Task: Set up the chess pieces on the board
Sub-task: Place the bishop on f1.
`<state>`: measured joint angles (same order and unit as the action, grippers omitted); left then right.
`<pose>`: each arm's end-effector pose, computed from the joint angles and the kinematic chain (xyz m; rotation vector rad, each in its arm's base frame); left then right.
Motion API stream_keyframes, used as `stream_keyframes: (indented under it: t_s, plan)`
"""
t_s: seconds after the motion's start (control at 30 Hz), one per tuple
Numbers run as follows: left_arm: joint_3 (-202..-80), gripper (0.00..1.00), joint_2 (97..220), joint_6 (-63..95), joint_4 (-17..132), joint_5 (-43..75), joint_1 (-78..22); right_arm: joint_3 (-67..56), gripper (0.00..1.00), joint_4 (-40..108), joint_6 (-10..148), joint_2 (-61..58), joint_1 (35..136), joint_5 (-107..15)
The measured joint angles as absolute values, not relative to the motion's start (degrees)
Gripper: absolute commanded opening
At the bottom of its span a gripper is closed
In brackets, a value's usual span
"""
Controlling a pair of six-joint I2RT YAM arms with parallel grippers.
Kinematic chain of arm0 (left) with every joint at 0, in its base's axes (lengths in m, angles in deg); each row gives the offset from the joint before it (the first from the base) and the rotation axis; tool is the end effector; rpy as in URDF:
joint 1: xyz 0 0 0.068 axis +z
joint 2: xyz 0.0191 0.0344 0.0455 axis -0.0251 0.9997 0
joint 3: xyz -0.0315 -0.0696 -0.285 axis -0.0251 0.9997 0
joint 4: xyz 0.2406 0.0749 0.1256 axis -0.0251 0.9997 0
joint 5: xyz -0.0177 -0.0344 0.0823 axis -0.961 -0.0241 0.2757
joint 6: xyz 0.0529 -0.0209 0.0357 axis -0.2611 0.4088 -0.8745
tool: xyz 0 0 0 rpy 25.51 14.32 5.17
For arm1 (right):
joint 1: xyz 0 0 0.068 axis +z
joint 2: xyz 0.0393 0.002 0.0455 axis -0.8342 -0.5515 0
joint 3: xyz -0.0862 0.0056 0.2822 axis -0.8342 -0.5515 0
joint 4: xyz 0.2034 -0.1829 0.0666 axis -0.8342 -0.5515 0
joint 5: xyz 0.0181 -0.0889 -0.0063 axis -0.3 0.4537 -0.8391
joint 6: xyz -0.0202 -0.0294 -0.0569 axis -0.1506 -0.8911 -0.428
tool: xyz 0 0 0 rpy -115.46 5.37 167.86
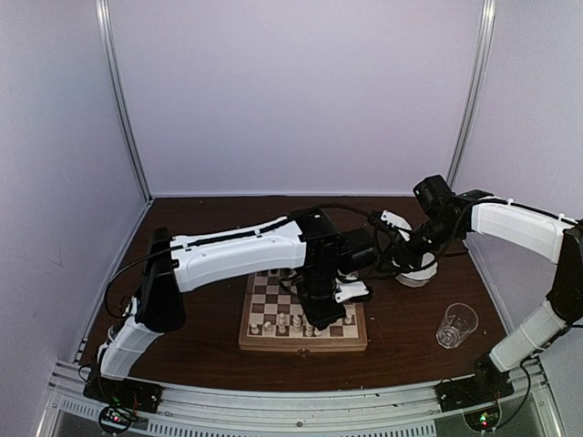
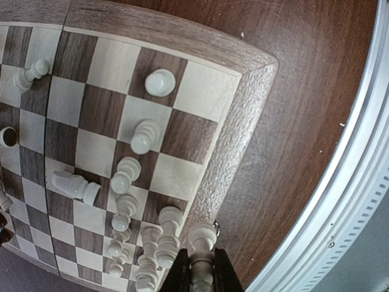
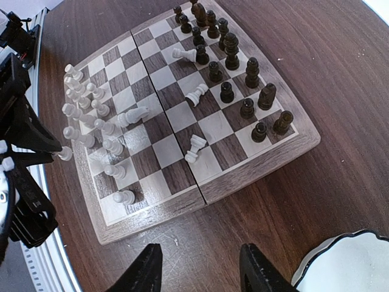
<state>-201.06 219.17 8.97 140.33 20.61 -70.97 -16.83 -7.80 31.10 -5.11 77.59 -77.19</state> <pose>0.1741 -0.4768 0.2306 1.6599 2.6192 -0.1757 0.2834 0.1453 0.2594 -1.2901 2.1441 0.8282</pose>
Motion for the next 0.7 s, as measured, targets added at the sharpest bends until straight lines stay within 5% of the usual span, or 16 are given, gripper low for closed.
stream_keyframes:
  t_s: [0.7]
  plan:
    - [-200.32,0.02,220.53,9.45,135.50,22.60,-70.97,-16.83,0.46,-7.80,30.90,-5.11,77.33,-77.24]
